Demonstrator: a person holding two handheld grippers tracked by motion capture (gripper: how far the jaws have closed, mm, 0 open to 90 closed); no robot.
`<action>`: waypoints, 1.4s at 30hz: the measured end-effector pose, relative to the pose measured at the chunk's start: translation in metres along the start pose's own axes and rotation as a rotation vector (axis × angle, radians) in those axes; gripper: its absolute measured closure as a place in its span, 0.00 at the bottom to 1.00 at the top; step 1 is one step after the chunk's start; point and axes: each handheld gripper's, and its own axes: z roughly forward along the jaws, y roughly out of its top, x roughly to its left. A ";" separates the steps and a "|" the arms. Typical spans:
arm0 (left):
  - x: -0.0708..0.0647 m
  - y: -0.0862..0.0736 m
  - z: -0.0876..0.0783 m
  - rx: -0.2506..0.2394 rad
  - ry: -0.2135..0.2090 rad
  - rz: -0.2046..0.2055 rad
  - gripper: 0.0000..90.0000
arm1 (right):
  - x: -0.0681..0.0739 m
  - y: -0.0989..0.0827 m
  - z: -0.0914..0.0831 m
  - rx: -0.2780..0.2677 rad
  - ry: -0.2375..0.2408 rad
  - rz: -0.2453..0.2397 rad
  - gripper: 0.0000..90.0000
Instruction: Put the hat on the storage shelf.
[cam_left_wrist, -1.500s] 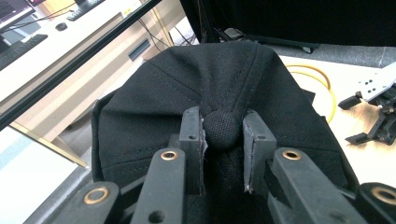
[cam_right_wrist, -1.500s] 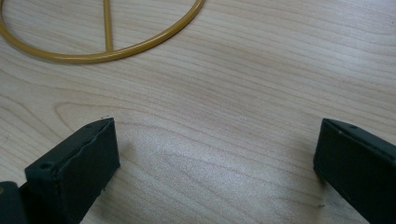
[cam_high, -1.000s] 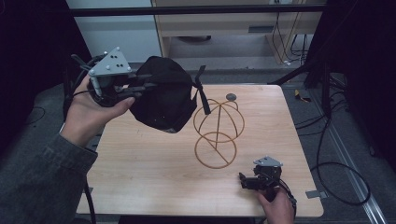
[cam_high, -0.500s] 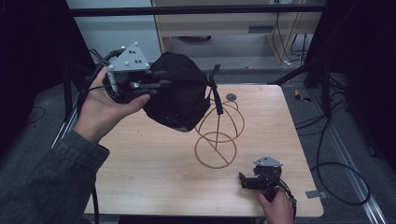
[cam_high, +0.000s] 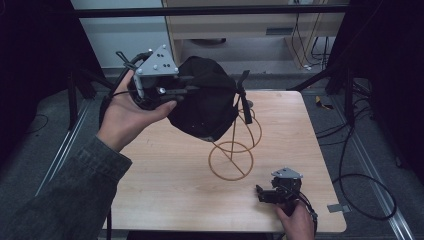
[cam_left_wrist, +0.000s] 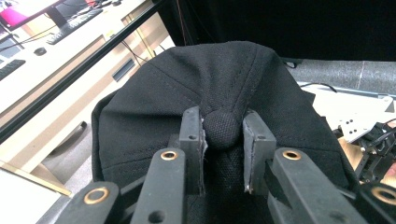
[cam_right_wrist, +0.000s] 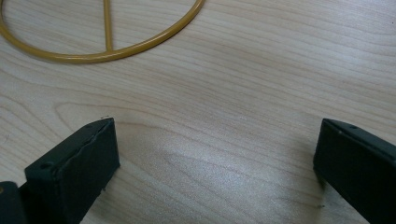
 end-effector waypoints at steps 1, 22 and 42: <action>-0.001 0.001 0.002 0.000 -0.003 0.001 0.81 | 0.000 0.000 0.000 -0.002 0.001 -0.003 0.00; -0.012 0.016 0.026 0.009 -0.036 0.008 0.81 | 0.000 0.000 0.000 0.000 0.000 0.000 0.00; -0.018 0.040 0.064 0.114 -0.061 0.035 0.81 | 0.000 0.000 0.000 -0.001 0.001 -0.001 0.00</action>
